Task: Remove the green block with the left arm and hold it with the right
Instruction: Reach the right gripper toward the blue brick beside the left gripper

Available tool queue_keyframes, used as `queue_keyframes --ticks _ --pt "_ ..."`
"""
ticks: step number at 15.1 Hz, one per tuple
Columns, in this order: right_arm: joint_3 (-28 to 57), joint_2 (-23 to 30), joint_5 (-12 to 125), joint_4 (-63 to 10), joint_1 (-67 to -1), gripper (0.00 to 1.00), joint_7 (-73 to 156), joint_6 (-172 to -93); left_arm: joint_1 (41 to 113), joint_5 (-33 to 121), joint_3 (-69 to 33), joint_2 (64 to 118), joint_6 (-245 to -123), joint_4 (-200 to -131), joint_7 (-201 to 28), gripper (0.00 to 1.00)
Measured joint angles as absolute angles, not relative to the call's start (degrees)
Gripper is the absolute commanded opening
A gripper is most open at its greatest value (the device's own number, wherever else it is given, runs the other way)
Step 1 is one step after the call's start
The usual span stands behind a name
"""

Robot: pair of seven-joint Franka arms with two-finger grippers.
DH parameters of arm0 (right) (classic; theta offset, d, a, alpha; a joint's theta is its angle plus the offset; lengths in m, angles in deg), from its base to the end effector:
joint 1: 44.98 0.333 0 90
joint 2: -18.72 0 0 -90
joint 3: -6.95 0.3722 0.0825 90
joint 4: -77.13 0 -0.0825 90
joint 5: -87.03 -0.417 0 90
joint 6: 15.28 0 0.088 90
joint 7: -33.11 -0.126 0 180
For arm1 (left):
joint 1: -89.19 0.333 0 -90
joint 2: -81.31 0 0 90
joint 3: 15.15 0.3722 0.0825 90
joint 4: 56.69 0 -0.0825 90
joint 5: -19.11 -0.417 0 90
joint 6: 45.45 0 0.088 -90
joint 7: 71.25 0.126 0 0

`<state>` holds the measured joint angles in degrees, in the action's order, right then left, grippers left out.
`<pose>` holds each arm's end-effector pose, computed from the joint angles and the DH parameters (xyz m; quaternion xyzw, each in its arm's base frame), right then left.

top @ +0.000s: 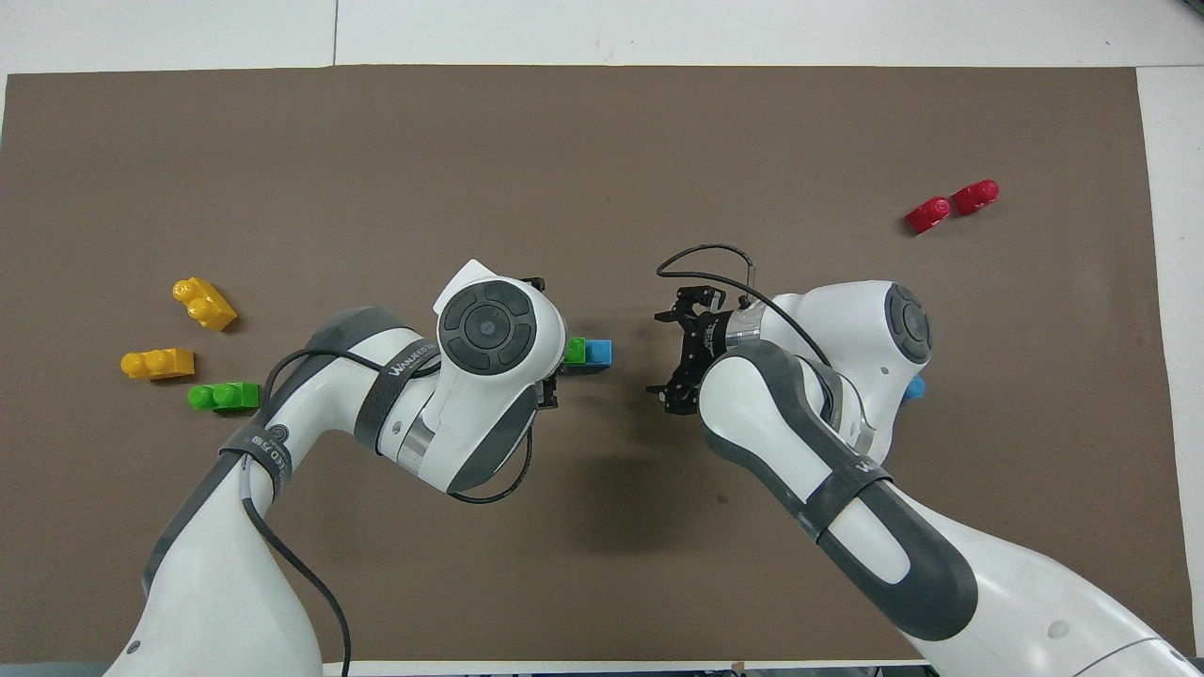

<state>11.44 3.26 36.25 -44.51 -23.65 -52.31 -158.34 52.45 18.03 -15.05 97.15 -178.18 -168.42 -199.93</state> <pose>0.5614 0.2749 0.3062 -0.6157 0.7335 0.2099 0.1973 0.5305 -0.3939 0.3621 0.6981 0.7146 0.0131 0.0437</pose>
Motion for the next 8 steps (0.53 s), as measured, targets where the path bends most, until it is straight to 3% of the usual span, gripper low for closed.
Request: queue_keyframes --ticks 8 --pt "11.4 0.6 32.9 -44.3 -19.1 0.97 -52.3 -164.7 52.5 18.0 -15.1 97.1 -178.2 -168.5 -199.9 1.00"
